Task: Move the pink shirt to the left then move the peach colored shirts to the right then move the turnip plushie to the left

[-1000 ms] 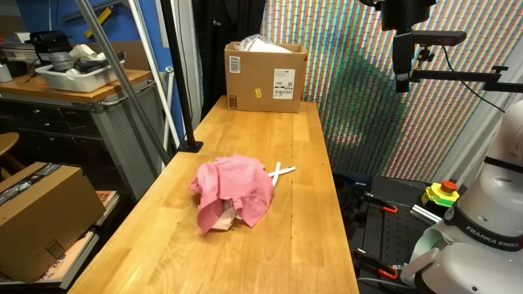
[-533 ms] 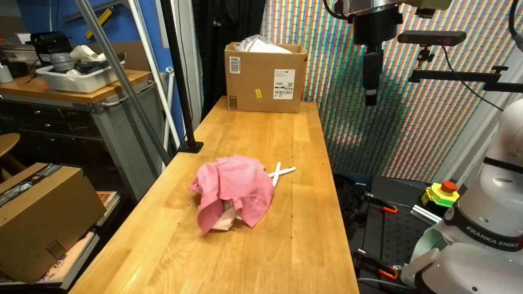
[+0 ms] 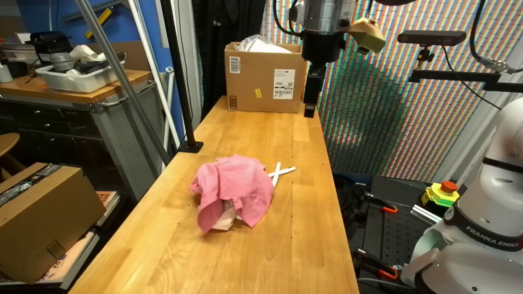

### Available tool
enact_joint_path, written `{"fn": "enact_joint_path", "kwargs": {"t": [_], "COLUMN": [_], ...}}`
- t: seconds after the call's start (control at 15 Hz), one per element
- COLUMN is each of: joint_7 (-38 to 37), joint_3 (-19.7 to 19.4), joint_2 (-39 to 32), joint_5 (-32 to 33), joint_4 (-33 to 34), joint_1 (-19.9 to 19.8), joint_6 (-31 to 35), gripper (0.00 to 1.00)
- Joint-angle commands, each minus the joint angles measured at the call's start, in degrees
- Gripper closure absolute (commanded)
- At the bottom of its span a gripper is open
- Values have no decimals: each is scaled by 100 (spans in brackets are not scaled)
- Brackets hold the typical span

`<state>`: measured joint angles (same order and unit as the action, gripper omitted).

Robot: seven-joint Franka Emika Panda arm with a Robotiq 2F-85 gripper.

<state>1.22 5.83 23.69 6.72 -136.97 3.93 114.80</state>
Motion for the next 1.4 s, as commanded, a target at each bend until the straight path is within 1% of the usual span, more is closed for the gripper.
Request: {"fn": "enact_joint_path", "kwargs": {"t": [0.0, 0.2, 0.4, 0.53, 0.67, 0.87, 1.0, 1.33], "joint_7": [-18, -2, -171, -189, -155, -106, -60, 147], "joint_3": [128, 256, 391, 402, 398, 416, 437, 523], "joint_2": [-590, -1191, -1849, -2287, -2650, -3066, -3238, -3471], "joint_5": [189, 310, 735, 935, 971, 877, 653, 257], "joint_4": [364, 853, 1480, 1948, 2343, 2784, 2960, 2985], "joint_1": [91, 153, 161, 191, 270, 428, 530, 712], "joint_6": [560, 487, 386, 288, 213, 165, 66, -11], "gripper": [0, 0, 0, 0, 0, 0, 0, 0]}}
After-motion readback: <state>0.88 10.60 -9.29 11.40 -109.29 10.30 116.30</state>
